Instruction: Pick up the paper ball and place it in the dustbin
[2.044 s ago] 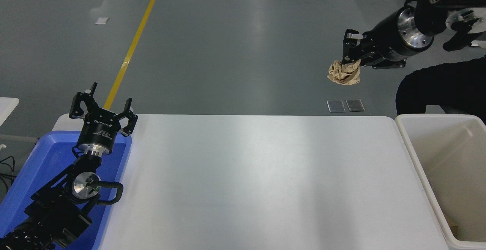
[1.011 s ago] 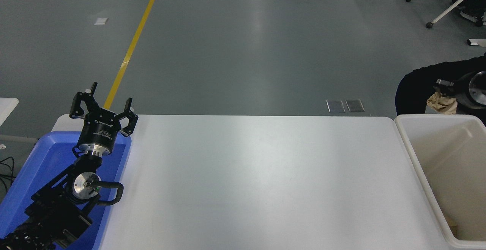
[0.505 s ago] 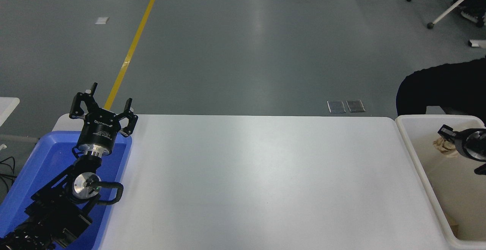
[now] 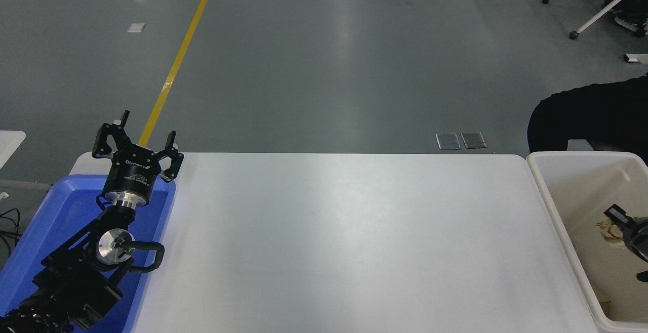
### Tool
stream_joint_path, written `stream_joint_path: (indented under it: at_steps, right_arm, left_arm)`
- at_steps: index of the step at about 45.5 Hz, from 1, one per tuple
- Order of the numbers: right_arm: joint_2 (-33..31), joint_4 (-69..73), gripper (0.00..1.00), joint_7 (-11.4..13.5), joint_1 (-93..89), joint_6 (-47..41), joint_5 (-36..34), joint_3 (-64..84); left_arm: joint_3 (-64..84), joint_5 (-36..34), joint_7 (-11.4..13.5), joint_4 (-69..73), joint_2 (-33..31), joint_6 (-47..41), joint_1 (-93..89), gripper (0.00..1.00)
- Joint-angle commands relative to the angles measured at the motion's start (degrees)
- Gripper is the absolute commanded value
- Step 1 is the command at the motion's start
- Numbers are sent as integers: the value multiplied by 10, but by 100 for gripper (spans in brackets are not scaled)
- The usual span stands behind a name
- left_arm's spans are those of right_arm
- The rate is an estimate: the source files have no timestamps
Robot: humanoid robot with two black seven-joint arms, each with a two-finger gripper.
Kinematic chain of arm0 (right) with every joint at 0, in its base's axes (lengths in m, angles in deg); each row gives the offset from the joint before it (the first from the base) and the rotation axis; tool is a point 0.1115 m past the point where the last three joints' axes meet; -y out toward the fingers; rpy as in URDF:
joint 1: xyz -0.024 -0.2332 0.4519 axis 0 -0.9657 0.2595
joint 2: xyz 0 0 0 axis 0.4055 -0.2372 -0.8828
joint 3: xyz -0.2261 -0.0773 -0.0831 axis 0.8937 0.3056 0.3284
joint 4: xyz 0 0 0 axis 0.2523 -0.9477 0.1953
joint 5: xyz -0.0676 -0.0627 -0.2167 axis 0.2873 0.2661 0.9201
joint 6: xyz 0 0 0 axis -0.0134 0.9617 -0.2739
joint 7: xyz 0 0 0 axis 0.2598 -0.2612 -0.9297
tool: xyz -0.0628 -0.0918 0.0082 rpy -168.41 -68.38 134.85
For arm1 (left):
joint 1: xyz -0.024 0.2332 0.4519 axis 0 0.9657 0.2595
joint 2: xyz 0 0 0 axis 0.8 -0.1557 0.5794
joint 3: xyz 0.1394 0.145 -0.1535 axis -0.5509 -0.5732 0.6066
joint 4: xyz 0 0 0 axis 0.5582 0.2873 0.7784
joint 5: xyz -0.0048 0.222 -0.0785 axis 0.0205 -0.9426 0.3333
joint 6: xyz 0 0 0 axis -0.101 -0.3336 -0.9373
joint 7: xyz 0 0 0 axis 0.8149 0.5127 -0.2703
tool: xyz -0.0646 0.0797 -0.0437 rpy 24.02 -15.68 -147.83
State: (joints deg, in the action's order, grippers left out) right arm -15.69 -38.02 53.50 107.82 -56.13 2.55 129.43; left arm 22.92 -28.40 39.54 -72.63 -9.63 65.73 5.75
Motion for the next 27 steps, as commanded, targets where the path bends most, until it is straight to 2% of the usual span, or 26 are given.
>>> stream_joint_path:
  at_steps: [1, 27]
  right_arm:
    - [7, -23, 99, 0, -32, 27, -1, -14]
    - [27, -13, 100, 0, -10, 23, -1, -22]
  left_arm:
    - [0, 0, 0, 0, 0, 0, 0, 98]
    - [0, 0, 0, 0, 0, 0, 0, 98]
